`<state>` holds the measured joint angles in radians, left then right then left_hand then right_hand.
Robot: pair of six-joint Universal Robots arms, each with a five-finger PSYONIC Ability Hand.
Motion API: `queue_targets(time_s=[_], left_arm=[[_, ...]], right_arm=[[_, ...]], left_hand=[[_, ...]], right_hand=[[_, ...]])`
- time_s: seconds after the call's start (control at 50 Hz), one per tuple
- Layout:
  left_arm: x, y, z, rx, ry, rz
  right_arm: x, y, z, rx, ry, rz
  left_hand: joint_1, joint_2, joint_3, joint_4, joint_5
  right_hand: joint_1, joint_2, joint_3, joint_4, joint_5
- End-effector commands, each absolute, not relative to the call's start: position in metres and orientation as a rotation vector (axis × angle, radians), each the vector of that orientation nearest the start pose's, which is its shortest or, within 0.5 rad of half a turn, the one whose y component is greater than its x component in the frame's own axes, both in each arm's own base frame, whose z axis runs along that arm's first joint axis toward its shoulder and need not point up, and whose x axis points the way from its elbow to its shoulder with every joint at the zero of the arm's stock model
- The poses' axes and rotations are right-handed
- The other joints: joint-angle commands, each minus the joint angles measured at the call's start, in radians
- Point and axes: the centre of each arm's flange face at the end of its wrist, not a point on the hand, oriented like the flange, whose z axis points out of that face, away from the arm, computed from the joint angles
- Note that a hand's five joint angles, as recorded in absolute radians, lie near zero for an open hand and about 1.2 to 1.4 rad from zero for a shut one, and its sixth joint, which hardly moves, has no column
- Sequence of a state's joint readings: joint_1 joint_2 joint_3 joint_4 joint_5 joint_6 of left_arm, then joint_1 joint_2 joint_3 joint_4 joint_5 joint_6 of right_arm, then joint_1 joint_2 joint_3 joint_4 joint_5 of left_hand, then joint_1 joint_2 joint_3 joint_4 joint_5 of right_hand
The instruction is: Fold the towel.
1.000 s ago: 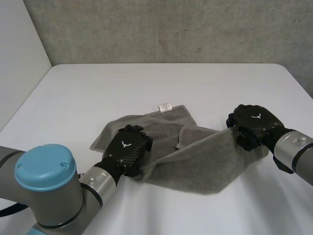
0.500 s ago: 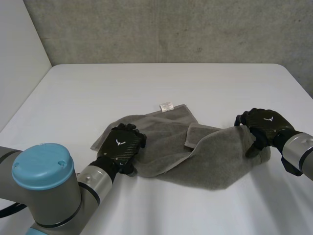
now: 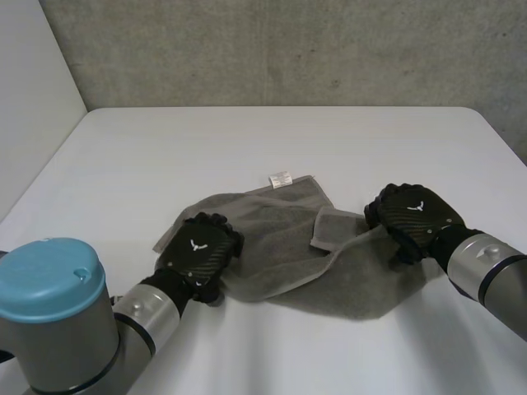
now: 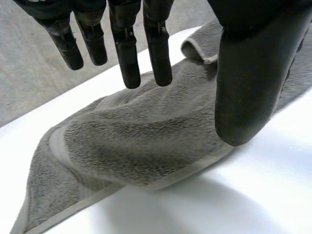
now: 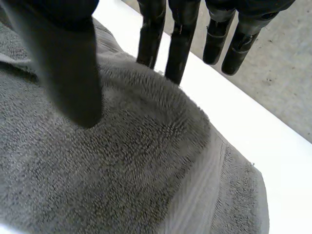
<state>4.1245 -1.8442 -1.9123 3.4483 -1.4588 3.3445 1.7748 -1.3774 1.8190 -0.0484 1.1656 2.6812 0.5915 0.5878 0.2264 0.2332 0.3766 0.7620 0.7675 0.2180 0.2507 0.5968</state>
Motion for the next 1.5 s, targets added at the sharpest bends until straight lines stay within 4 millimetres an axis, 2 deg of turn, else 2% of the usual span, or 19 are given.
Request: queue_targets(time_s=[0.02, 0.06, 0.36, 0.4, 0.52, 0.68, 0.72, 0.74, 0.78, 0.84, 0.94, 1.0, 1.1, 1.22, 1.38, 1.42, 1.44, 1.48, 1.5], left_arm=[[-0.294, -0.151, 0.151, 1.3, 2.568, -1.977], [-0.295, -0.15, 0.15, 1.303, 2.568, -1.975], [-0.301, -0.161, 0.134, 1.29, 2.578, -1.946], [-0.303, -0.163, 0.131, 1.288, 2.578, -1.946], [-0.306, -0.166, 0.128, 1.289, 2.578, -1.948], [-0.311, -0.176, 0.119, 1.243, 2.569, -1.933], [-0.313, -0.18, 0.114, 1.231, 2.569, -1.918], [-0.313, -0.18, 0.114, 1.231, 2.569, -1.918], [-0.316, -0.185, 0.111, 1.23, 2.566, -1.92], [-0.317, -0.188, 0.11, 1.228, 2.564, -1.922], [-0.323, -0.203, 0.11, 1.194, 2.547, -1.951], [-0.325, -0.207, 0.113, 1.187, 2.536, -1.974], [-0.326, -0.208, 0.115, 1.187, 2.527, -1.988], [-0.327, -0.209, 0.116, 1.176, 2.517, -2.002], [-0.325, -0.222, 0.119, 1.088, 2.458, -2.071], [-0.326, -0.226, 0.122, 1.074, 2.422, -2.101], [-0.326, -0.226, 0.122, 1.074, 2.421, -2.101], [-0.321, -0.237, 0.126, 1.028, 2.396, -2.107], [-0.321, -0.237, 0.126, 1.028, 2.396, -2.107]], right_arm=[[0.225, -0.242, 0.188, -1.105, 2.168, -1.653], [0.225, -0.242, 0.188, -1.106, 2.166, -1.649], [0.223, -0.249, 0.186, -1.091, 2.166, -1.66], [0.226, -0.251, 0.178, -1.095, 2.169, -1.64], [0.228, -0.255, 0.172, -1.099, 2.167, -1.634], [0.235, -0.258, 0.164, -1.118, 2.152, -1.618], [0.237, -0.261, 0.163, -1.11, 2.146, -1.62], [0.237, -0.261, 0.163, -1.11, 2.146, -1.62], [0.237, -0.267, 0.165, -1.071, 2.147, -1.622], [0.237, -0.274, 0.167, -1.022, 2.152, -1.626], [0.236, -0.282, 0.173, -0.916, 2.148, -1.641], [0.232, -0.293, 0.178, -0.827, 2.148, -1.658], [0.225, -0.307, 0.174, -0.749, 2.174, -1.652], [0.223, -0.31, 0.17, -0.737, 2.192, -1.644], [0.217, -0.314, 0.168, -0.711, 2.214, -1.637], [0.217, -0.311, 0.169, -0.71, 2.219, -1.63], [0.217, -0.311, 0.169, -0.71, 2.219, -1.63], [0.218, -0.308, 0.168, -0.722, 2.219, -1.614], [0.218, -0.308, 0.168, -0.722, 2.219, -1.614]], left_hand=[[-0.049, -0.045, -0.052, -0.059, -0.009], [-0.049, -0.045, -0.052, -0.059, -0.009], [-0.146, -0.142, -0.052, -0.059, -0.106], [-0.158, -0.154, -0.052, -0.059, -0.117], [-0.158, -0.154, -0.052, -0.059, -0.117], [-0.155, -0.151, -0.052, -0.059, -0.114], [-0.152, -0.148, -0.052, -0.059, -0.112], [-0.152, -0.148, -0.052, -0.059, -0.112], [-0.149, -0.145, -0.052, -0.059, -0.109], [-0.146, -0.142, -0.052, -0.059, -0.106], [-0.146, -0.142, -0.052, -0.059, -0.106], [-0.149, -0.145, -0.052, -0.059, -0.109], [-0.155, -0.151, -0.052, -0.059, -0.114], [-0.155, -0.151, -0.052, -0.059, -0.114], [-0.12, -0.116, -0.052, -0.059, -0.079], [0.076, 0.079, -0.052, -0.059, 0.116], [0.077, 0.081, -0.052, -0.059, 0.117], [0.401, 0.405, -0.052, -0.059, 0.441], [0.403, 0.407, -0.052, -0.059, 0.443]], right_hand=[[0.557, 0.552, -0.044, -0.076, 0.548], [0.634, 0.628, -0.044, -0.076, 0.624], [0.634, 0.629, -0.044, -0.076, 0.625], [0.039, 0.034, -0.044, -0.076, 0.03], [-0.034, -0.04, -0.044, -0.076, -0.043], [0.08, 0.075, -0.044, -0.076, 0.071], [0.247, 0.241, -0.044, -0.076, 0.237], [0.248, 0.242, -0.044, -0.076, 0.238], [0.632, 0.627, -0.044, -0.076, 0.623], [0.634, 0.629, -0.044, -0.076, 0.625], [0.634, 0.629, -0.044, -0.076, 0.625], [0.634, 0.629, -0.044, -0.076, 0.625], [0.634, 0.629, -0.044, -0.076, 0.625], [0.634, 0.629, -0.044, -0.076, 0.625], [0.634, 0.629, -0.044, -0.076, 0.625], [0.634, 0.629, -0.044, -0.076, 0.625], [0.634, 0.629, -0.044, -0.076, 0.625], [0.634, 0.629, -0.044, -0.076, 0.625], [0.634, 0.629, -0.044, -0.076, 0.625]])
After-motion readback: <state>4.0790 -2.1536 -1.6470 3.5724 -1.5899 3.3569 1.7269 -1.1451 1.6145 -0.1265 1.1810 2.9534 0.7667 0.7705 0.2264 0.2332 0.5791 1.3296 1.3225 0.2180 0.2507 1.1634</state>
